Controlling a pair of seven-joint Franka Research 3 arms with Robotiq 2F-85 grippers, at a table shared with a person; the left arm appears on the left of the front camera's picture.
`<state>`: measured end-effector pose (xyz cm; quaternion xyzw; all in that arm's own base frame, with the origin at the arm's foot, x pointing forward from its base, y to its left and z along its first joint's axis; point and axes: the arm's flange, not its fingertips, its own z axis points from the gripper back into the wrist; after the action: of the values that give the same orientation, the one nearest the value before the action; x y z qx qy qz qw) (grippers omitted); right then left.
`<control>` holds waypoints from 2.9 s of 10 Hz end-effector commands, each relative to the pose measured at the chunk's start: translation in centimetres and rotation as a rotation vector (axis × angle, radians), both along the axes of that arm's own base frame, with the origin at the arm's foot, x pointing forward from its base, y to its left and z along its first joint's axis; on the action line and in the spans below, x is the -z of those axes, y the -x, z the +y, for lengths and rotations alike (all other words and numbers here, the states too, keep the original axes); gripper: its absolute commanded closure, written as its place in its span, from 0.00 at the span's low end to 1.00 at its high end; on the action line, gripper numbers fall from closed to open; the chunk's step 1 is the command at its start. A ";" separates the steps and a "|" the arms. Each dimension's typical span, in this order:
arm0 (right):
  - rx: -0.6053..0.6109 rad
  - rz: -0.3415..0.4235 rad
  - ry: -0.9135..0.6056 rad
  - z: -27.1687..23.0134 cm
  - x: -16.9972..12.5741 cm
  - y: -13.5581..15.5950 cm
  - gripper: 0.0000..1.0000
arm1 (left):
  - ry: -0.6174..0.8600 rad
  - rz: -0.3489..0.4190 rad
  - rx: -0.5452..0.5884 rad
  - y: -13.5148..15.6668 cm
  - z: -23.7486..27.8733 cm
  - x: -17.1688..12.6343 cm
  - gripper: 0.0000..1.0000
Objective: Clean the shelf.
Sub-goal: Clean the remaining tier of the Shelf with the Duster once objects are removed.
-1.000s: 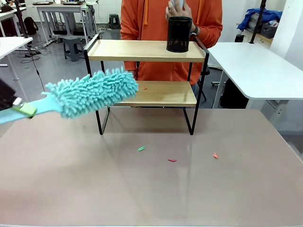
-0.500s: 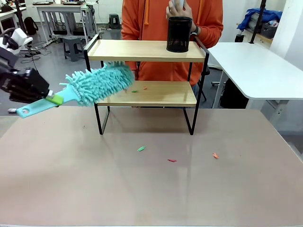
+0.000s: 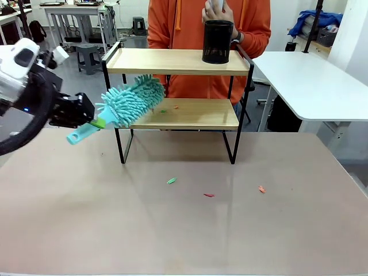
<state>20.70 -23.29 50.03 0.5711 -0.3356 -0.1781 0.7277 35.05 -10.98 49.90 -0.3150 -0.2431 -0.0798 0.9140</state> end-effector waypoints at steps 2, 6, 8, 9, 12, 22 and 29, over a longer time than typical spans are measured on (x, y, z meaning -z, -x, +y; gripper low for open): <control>0.004 -0.035 0.003 -0.1 -0.1 -0.3 0.00 | -0.020 -0.056 -0.019 3.4 0.3 4.1 0.98; 0.004 -0.035 0.003 -0.1 -0.1 -0.3 0.00 | -0.032 -0.040 -0.005 3.2 -0.1 4.8 1.00; 0.004 -0.035 0.003 -0.1 -0.1 -0.3 0.00 | -0.017 -0.006 0.027 3.1 -0.3 5.0 1.00; 0.004 -0.035 0.003 -0.1 -0.1 -0.3 0.00 | -0.010 0.008 0.037 3.1 -0.3 5.0 1.00; 0.004 -0.035 0.003 -0.1 -0.1 -0.3 0.00 | 0.070 0.180 0.267 3.8 -0.7 4.5 1.00; 0.004 -0.035 0.003 -0.1 -0.1 -0.3 0.00 | 0.216 0.579 1.060 6.9 3.9 2.2 1.00; 0.004 -0.035 0.003 -0.1 -0.1 -0.3 0.00 | 0.413 0.280 0.915 10.0 23.7 -0.4 1.00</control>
<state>20.74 -23.27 49.99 0.5710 -0.3348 -0.1781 0.7281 24.90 10.54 49.50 -0.5733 0.0483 -0.3723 0.7283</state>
